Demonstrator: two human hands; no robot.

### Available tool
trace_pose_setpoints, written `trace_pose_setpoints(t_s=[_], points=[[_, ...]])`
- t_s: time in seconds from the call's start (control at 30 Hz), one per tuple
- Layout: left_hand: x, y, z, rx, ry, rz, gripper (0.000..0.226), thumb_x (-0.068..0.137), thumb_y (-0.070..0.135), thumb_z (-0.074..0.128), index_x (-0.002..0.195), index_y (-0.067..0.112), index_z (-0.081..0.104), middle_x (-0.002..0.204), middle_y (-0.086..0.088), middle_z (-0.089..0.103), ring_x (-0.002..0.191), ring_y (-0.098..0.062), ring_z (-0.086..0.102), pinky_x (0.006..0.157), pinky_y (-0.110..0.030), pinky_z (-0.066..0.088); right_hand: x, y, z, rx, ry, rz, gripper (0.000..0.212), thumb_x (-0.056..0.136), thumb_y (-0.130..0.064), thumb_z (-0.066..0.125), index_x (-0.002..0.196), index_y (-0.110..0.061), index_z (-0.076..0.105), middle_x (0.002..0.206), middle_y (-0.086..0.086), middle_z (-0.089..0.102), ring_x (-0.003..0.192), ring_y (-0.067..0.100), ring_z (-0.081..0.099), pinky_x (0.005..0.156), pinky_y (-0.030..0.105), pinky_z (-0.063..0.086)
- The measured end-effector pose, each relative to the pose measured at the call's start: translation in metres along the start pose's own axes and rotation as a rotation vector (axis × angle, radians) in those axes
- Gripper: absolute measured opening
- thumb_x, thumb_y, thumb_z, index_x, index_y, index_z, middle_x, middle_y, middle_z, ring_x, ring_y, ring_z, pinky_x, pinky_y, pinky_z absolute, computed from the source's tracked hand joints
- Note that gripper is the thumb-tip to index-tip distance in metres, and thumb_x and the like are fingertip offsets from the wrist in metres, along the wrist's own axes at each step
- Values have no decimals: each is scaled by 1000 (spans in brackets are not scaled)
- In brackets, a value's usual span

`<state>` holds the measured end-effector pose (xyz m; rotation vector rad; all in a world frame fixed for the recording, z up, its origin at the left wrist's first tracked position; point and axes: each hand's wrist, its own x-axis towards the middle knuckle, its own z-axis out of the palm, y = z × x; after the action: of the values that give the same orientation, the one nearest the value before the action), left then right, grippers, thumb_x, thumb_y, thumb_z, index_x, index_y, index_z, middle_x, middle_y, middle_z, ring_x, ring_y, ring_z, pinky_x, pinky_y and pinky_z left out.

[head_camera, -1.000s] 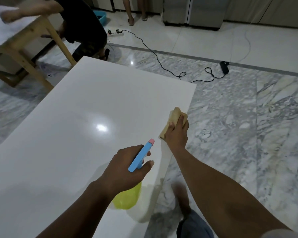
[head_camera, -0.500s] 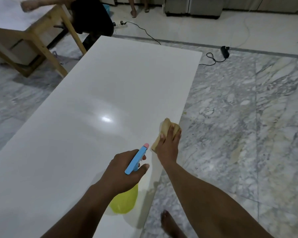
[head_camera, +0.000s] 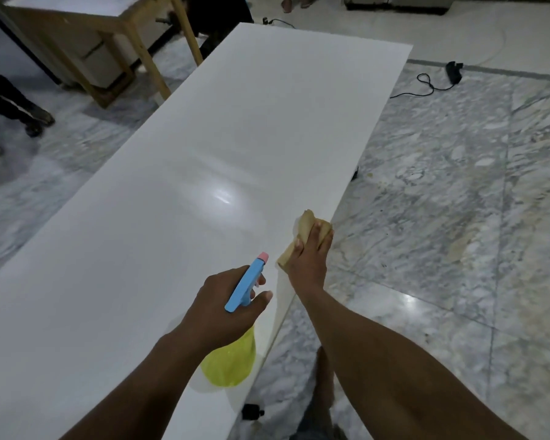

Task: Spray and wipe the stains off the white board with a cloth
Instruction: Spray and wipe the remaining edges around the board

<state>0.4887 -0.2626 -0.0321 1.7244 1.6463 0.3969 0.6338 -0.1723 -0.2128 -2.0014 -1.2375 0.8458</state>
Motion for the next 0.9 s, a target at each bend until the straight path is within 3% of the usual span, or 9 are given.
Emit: trace_pose_setpoints(t_s=[0.17,0.37,0.53,0.67,0.77,0.9], points=[[-77,-24,-3,29,-8,-26,16,87,40,73,94,38,59,92,6,71,80,-15,67,74,-31,57,-76,6,16,29,-12,22,62,104,-33,34,157,-31,3,165,10,-8,146,36,29,101,49,48],[-149,-63,-17,74,12,-28,18,86,43,73,86,45,55,91,6,72,77,-14,67,71,-29,56,-160,9,35,58,-8,15,63,104,-29,37,158,-24,6,165,16,-3,146,37,26,102,50,47],[-216,-104,-25,85,-8,0,17,86,42,73,97,39,61,86,13,68,78,-11,66,71,-25,54,-239,11,53,58,6,38,59,105,-31,33,158,-24,7,165,12,-3,151,31,16,106,48,43],[-285,-151,-39,69,-13,39,17,85,43,74,98,36,63,80,9,67,72,-12,64,68,-26,53,-319,15,75,60,19,29,59,105,-33,32,158,-28,6,166,8,-5,148,32,24,105,48,44],[-335,-184,-51,50,-22,66,17,85,46,72,96,37,62,81,5,69,72,-12,66,67,-31,55,-382,21,92,69,31,40,58,105,-36,29,158,-30,5,165,7,-5,148,31,23,107,51,42],[-405,-230,-68,72,-49,96,18,85,43,70,79,46,54,67,14,58,62,-6,58,60,-21,41,-471,26,114,82,28,30,58,105,-36,29,158,-30,6,166,7,-5,151,29,16,110,49,37]])
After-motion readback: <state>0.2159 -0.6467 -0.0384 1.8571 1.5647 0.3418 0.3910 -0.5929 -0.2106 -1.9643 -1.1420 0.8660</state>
